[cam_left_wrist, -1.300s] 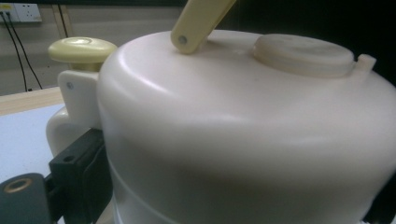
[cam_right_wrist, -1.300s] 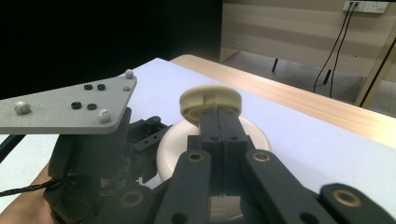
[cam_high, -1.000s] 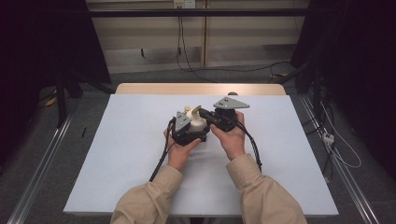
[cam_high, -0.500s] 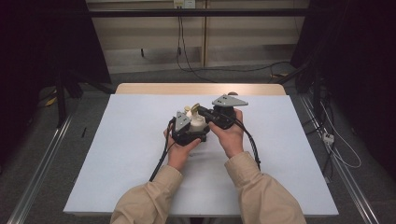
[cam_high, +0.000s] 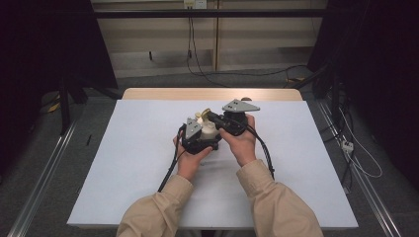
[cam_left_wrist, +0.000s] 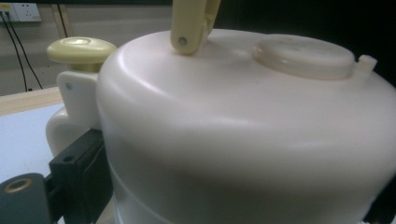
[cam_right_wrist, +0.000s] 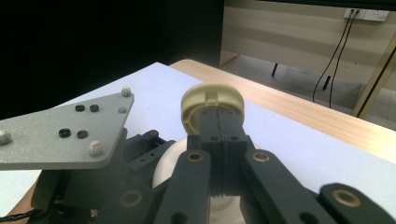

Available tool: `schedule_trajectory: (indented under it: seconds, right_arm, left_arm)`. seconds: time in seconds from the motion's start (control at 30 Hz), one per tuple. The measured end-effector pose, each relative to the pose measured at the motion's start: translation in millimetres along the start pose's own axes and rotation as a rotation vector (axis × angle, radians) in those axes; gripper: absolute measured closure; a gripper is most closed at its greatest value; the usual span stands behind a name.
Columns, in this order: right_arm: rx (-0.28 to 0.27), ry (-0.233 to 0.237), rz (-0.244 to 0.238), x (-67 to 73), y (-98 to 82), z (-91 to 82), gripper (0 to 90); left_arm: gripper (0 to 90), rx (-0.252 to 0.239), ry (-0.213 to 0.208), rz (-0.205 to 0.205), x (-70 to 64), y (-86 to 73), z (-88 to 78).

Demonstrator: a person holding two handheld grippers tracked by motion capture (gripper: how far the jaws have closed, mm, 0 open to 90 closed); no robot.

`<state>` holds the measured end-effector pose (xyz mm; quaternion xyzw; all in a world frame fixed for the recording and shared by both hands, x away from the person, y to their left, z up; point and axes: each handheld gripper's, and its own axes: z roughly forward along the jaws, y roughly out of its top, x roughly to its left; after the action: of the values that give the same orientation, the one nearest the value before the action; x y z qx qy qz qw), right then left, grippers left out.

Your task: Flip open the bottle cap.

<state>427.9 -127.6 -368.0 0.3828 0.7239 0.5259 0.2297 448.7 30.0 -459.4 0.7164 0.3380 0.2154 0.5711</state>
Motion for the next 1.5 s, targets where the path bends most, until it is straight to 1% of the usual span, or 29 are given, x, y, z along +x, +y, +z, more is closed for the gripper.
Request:
schedule_trajectory:
  seconds: [0.17,0.2,0.27,0.33,0.37,0.53,0.57,0.6,0.93,1.03,1.13,1.17,1.23,1.33,1.43,1.5]
  right_arm:
    - [0.012,-0.008,-0.009,0.0,0.5,1.8,90.0]
    - [0.01,-0.003,-0.007,-0.1,0.5,2.3,90.0]
    - [0.014,-0.011,-0.012,0.0,0.5,3.5,90.0]
    - [0.009,-0.005,-0.006,-0.2,0.5,4.3,90.0]
    - [0.013,-0.013,-0.008,-0.3,0.6,4.3,90.0]
    - [0.007,-0.012,-0.003,-2.3,0.8,4.8,90.0]
    - [0.005,-0.014,-0.005,-2.7,0.9,5.0,90.0]
    - [0.002,-0.015,-0.01,-3.0,0.9,5.6,90.0]
    - [0.011,-0.014,0.001,-4.9,-0.6,9.6,90.0]
    - [0.008,-0.012,-0.008,-4.6,-0.5,8.3,90.0]
    - [0.014,0.001,-0.003,-4.6,-0.7,6.8,87.6]
    - [0.017,-0.002,-0.007,-4.6,-0.9,6.0,86.5]
    - [0.014,-0.005,-0.002,-4.9,-1.6,4.6,81.5]
    - [0.02,0.007,-0.003,-5.2,-2.7,1.8,74.2]
    - [0.018,0.023,-0.002,-6.3,-4.1,-0.9,69.6]
    - [0.015,0.027,-0.02,-6.8,-4.5,-3.5,68.8]
  left_arm:
    - [6.8,0.003,0.001,0.003,-0.1,0.4,-0.5]
    - [6.8,0.005,0.001,0.005,-0.2,0.5,-0.6]
    - [6.8,0.005,0.001,0.006,-0.2,0.5,-0.8]
    - [6.8,0.005,0.001,0.006,-0.2,0.5,-0.8]
    - [6.8,0.004,0.001,0.005,-0.1,0.4,-0.6]
    - [6.8,0.001,0.001,0.003,0.1,0.1,-0.2]
    - [6.8,0.002,0.002,0.009,0.3,0.2,-0.4]
    - [6.8,0.002,0.002,0.005,-0.1,0.3,-0.4]
    - [6.8,0.006,0.0,0.002,0.0,0.5,-0.5]
    - [6.7,0.005,0.001,0.002,0.0,0.4,-0.4]
    - [6.7,0.003,-0.002,0.001,0.4,0.2,-0.3]
    - [6.7,0.002,-0.003,0.001,0.5,0.2,-0.4]
    - [6.7,0.002,-0.003,0.002,0.4,0.3,-0.3]
    - [6.6,0.004,-0.003,0.002,0.5,0.5,-0.5]
    - [6.5,0.005,-0.008,0.005,1.3,0.6,-0.7]
    - [6.5,0.005,-0.009,0.005,1.0,0.6,-0.6]
